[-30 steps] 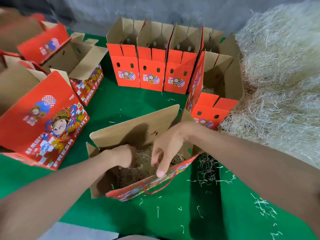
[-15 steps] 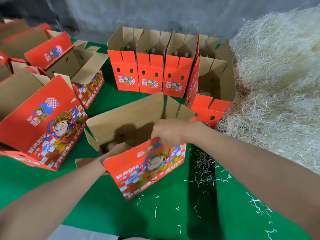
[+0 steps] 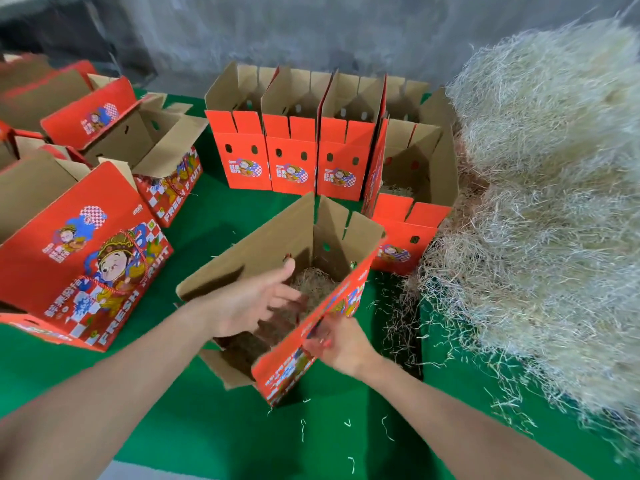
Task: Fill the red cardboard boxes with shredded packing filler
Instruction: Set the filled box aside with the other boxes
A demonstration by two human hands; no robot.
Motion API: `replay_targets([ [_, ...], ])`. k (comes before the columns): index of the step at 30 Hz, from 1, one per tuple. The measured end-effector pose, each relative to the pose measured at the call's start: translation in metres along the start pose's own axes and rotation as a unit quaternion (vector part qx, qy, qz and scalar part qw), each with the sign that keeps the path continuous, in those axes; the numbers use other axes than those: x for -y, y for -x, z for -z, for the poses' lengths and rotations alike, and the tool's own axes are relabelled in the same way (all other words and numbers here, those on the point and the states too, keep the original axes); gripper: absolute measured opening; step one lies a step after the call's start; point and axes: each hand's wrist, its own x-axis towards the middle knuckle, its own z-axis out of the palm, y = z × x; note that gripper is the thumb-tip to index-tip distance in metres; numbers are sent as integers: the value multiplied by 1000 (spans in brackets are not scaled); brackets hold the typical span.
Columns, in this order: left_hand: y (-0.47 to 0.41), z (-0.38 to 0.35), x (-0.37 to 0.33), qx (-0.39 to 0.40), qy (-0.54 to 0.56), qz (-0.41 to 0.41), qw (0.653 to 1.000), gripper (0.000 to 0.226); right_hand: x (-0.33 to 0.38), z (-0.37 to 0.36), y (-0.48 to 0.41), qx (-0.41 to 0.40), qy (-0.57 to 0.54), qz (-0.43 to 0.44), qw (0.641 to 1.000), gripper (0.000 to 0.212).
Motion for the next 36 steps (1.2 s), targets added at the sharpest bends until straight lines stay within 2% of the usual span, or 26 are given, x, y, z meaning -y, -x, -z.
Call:
replay_targets([
  [1, 5, 2, -4, 47, -14, -8, 999, 92, -1, -9, 4, 52, 11, 18, 998, 23],
  [2, 7, 4, -7, 71, -38, -19, 997, 86, 1, -13, 2, 81, 3, 12, 997, 27],
  [4, 11, 1, -14, 95, -112, -43, 988, 60, 6, -15, -8, 98, 14, 25, 995, 36],
  [6, 5, -7, -18, 46, -191, -46, 980, 37, 18, -21, -13, 93, 68, 39, 993, 41],
  [8, -2, -13, -18, -31, -229, -44, 972, 21, 24, -30, -13, 80, 59, 10, 995, 36],
  [11, -5, -11, -13, -89, -262, -59, 959, 14, 25, -37, -12, 72, 20, 12, 997, 30],
  [14, -3, -7, -10, -110, -299, -101, 942, 13, 25, -40, -9, 104, 40, 43, 993, 27],
  [17, -1, -7, -13, -123, -363, -132, 914, 17, 6, -34, 0, 199, 175, 112, 958, 28],
  [18, -1, -7, -14, -122, -380, -136, 907, 18, -5, -29, 4, 225, 228, 109, 941, 28],
  [20, -1, -9, -13, -115, -407, -142, 895, 20, -23, -19, 8, 245, 247, 80, 934, 29],
  [22, -2, -10, -10, -120, -429, -154, 882, 20, -32, -8, 6, 232, 191, 53, 952, 24],
  [24, -3, -8, -9, -128, -463, -166, 861, 18, -38, 12, -5, 171, 154, 10, 973, 22],
  [25, -3, -7, -9, -132, -487, -173, 846, 17, -43, 26, -14, 108, 133, -34, 985, 23],
  [27, -4, -2, -7, -144, -542, -189, 806, 17, -50, 60, -33, -62, -8, -153, 986, 22],
  [29, -5, 6, -4, -158, -595, -199, 763, 26, -48, 91, -50, -189, -177, -209, 943, 24],
  [31, -4, 17, -2, -170, -651, -221, 706, 45, -40, 111, -65, -209, -280, -213, 912, 35],
  [32, -3, 25, -3, -169, -671, -233, 683, 54, -33, 117, -71, -201, -303, -199, 910, 38],
  [34, 0, 45, -6, -159, -704, -244, 648, 64, -22, 123, -75, -166, -281, -148, 934, 48],
  [36, 1, 62, -10, -193, -721, -228, 626, 61, -16, 125, -79, -111, -174, -94, 974, 51],
])
